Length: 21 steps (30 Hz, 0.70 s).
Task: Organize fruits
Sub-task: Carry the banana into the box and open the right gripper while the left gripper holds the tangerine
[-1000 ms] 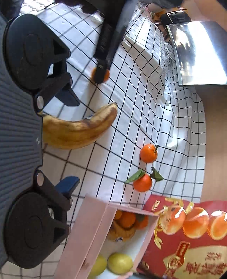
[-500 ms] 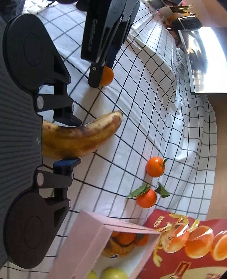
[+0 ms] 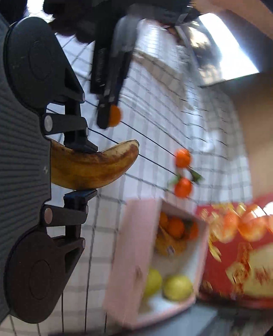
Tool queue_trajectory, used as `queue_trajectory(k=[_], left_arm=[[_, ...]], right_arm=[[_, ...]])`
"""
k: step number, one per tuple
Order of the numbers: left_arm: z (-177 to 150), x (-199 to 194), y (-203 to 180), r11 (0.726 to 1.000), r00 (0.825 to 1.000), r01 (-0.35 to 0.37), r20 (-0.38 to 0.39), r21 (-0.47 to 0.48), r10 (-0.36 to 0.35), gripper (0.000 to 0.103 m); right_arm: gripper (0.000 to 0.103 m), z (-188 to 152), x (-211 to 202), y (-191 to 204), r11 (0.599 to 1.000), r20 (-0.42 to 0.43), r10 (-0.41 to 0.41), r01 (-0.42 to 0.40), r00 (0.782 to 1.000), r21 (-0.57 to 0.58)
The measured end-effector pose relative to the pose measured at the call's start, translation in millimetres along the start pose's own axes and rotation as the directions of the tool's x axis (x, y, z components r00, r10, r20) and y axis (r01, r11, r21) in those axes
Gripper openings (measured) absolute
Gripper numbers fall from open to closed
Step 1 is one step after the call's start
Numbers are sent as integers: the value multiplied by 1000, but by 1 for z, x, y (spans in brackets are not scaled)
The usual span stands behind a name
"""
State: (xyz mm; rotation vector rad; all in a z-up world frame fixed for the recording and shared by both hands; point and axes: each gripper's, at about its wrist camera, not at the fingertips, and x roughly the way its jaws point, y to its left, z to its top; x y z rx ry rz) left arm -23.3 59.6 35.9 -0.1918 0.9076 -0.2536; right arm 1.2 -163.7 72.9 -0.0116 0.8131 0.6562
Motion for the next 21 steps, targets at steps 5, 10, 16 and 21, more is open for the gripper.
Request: queue_trajectory(k=[5, 10, 16, 21], left_arm=[[8, 3, -14, 998, 998, 57, 10, 11, -57, 39], [6, 2, -12, 998, 998, 67, 4, 6, -67, 39], [3, -10, 12, 999, 1000, 20, 7, -45, -19, 39], [-2, -14, 40, 994, 1000, -5, -5, -114, 5, 39]], right_arm=[[36, 44, -47, -30, 994, 150, -93, 83, 984, 73], [36, 90, -22, -74, 956, 162, -237, 199, 958, 216], [34, 109, 56, -122, 861, 50, -303, 251, 952, 442], [9, 111, 84, -123, 856, 29, -328, 284, 944, 431]])
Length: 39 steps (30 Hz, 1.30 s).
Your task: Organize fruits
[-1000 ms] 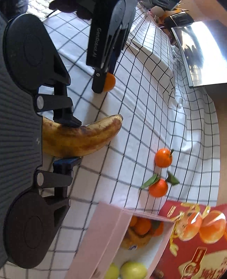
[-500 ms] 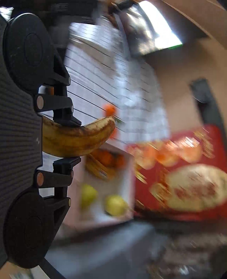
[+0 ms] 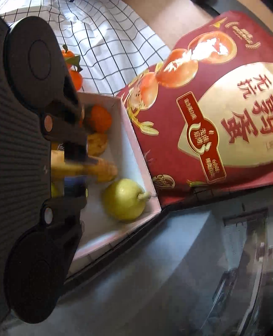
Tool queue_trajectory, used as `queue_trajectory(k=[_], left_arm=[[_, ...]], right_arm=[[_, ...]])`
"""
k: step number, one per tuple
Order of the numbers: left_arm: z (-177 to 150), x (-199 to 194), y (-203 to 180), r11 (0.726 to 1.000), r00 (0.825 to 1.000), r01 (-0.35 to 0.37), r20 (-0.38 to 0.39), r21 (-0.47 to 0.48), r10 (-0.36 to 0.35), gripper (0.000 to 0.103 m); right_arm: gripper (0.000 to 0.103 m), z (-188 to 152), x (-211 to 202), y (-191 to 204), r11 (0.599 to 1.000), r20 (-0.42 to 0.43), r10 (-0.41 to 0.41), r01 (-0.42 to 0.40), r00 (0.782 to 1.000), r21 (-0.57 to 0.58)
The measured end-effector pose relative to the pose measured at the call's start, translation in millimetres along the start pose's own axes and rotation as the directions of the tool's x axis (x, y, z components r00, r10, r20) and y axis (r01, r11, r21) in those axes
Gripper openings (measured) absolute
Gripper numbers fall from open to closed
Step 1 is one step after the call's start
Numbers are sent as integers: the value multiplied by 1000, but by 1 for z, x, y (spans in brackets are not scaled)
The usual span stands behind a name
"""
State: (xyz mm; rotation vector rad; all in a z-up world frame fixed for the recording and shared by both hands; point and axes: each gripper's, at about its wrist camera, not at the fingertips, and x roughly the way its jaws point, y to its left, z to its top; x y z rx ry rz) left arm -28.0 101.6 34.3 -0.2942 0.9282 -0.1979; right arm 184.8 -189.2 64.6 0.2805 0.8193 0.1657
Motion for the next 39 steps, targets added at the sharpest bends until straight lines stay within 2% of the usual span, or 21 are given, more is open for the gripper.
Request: queue_trajectory(k=[4, 8, 10, 15, 18, 20, 22, 25, 31, 35, 39], left_arm=[[-2, 0, 11, 1000, 1000, 9, -9, -20, -9, 39], [-3, 4, 11, 1000, 999, 28, -20, -13, -29, 39], [-3, 5, 9, 999, 999, 36, -21, -2, -36, 39], [-1, 10, 1, 999, 999, 42, -33, 17, -41, 39], [0, 15, -8, 998, 998, 48, -40, 36, -47, 39], [0, 21, -14, 997, 997, 55, -47, 49, -53, 39], [-2, 29, -21, 996, 997, 64, -53, 67, -61, 39], [-6, 44, -33, 993, 996, 59, -72, 105, -51, 40], [-9, 49, -50, 986, 997, 47, -65, 162, -37, 39], [-8, 45, -48, 987, 997, 59, -65, 151, -50, 39], [0, 34, -39, 988, 993, 116, -49, 101, -111, 39]], right_arm=[[9, 1, -8, 8, 994, -14, 55, -56, 998, -92], [9, -3, -7, 6, 992, -63, 16, -24, 998, -124], [9, -8, -15, 6, 989, -49, -1, -6, 999, -149], [12, -35, -57, 12, 968, 34, 33, -23, 999, -250], [29, -58, -82, 18, 942, 79, 38, -9, 996, -334], [48, -77, -96, 22, 924, 92, 54, -15, 994, -382], [52, -96, -105, 27, 901, 89, 66, -21, 994, -434], [52, -125, -110, 31, 870, 65, 73, -31, 995, -493], [52, -153, -110, 24, 871, 2, 77, -67, 997, -487], [52, -164, -107, 24, 864, -21, 80, -80, 997, -497], [53, -174, -103, 29, 864, -44, 106, -114, 993, -490]])
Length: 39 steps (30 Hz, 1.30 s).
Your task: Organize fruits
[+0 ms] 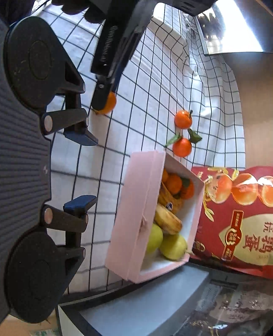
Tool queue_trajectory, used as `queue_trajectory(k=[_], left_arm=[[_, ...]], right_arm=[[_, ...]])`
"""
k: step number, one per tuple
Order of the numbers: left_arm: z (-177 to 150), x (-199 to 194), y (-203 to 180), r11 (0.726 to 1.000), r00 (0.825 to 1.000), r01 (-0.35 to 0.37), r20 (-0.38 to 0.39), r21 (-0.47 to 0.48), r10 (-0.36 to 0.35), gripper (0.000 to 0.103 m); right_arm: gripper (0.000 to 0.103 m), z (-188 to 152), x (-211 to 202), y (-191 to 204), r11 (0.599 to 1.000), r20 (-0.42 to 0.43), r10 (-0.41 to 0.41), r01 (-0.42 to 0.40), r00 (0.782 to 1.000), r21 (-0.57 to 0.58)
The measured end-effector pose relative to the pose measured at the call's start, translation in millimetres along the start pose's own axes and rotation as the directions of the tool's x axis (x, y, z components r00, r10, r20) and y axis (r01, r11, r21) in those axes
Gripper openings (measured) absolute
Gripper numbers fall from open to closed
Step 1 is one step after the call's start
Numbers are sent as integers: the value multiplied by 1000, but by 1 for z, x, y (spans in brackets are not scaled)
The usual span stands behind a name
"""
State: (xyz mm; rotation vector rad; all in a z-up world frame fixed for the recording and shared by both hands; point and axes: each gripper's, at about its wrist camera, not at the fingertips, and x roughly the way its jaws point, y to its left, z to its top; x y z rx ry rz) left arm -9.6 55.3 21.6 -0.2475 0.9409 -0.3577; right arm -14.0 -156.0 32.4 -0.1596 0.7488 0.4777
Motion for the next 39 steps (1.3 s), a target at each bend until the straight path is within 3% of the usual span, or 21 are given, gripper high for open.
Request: queue_trajectory(k=[2, 6, 12, 17, 24, 27, 39], left_arm=[[9, -9, 6, 1000, 999, 10, 41, -17, -9, 39], [38, -24, 19, 996, 984, -89, 156, -5, 88, 39], [95, -14, 51, 955, 921, -295, 276, 27, 276, 39], [128, 7, 73, 927, 893, -374, 284, 32, 350, 39], [140, 45, 76, 909, 904, -402, 205, 114, 374, 40], [138, 52, 82, 919, 916, -379, 184, 110, 356, 48], [143, 62, 92, 926, 924, -370, 138, 78, 357, 54]], right_arm=[[55, -1, 1, 7, 1000, 2, 29, -29, 1000, -1], [55, -3, 4, 25, 998, 5, 61, -61, 998, -20], [56, -3, 2, 41, 995, 10, 91, -91, 996, -32], [56, -3, 2, 44, 997, 1, 74, -74, 997, -36], [57, -9, -1, 44, 999, -16, 40, -40, 999, -27], [57, -10, -2, 40, 1000, -21, 28, -29, 999, -11], [58, -14, -2, 40, 1000, -39, 18, -19, 999, -8]])
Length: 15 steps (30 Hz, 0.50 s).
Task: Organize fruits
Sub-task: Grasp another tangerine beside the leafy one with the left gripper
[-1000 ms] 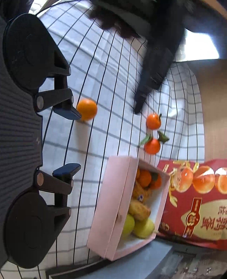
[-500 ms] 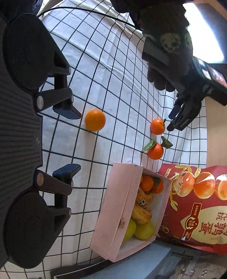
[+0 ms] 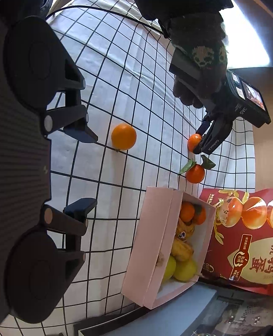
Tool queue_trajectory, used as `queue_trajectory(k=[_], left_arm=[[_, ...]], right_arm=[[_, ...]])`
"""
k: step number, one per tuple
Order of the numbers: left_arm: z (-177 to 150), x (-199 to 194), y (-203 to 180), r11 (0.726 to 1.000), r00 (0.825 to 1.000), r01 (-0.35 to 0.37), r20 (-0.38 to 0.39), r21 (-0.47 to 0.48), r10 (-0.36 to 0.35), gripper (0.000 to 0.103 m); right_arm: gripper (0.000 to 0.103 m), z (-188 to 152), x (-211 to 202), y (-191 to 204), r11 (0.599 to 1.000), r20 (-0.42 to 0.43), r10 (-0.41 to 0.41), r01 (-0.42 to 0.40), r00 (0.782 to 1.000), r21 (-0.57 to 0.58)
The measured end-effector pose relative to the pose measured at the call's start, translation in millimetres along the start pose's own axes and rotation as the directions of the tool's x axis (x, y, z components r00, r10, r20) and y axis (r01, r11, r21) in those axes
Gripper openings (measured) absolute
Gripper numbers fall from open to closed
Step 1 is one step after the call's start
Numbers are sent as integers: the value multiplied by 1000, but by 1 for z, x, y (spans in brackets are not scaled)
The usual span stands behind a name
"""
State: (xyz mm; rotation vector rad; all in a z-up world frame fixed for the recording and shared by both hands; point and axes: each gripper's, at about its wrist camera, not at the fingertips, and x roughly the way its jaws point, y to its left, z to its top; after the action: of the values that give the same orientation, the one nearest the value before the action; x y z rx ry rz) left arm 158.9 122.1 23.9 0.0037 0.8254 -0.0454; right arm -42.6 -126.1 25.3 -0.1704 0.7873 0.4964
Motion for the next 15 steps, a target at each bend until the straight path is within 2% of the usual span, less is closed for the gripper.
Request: queue_trajectory(k=[7, 12, 15], left_arm=[[-20, -39, -2, 998, 998, 63, 16, -18, -63, 52], [-64, -82, -16, 992, 992, 124, -26, -9, -124, 52], [-92, -99, -20, 991, 989, 129, -66, -38, -131, 52]], right_arm=[[58, 0, -3, 0, 1000, 9, -6, 6, 1000, -13], [58, 5, 1, 3, 999, 18, 9, -8, 1000, -41], [58, 12, 3, 9, 997, 32, 23, -20, 999, -75]])
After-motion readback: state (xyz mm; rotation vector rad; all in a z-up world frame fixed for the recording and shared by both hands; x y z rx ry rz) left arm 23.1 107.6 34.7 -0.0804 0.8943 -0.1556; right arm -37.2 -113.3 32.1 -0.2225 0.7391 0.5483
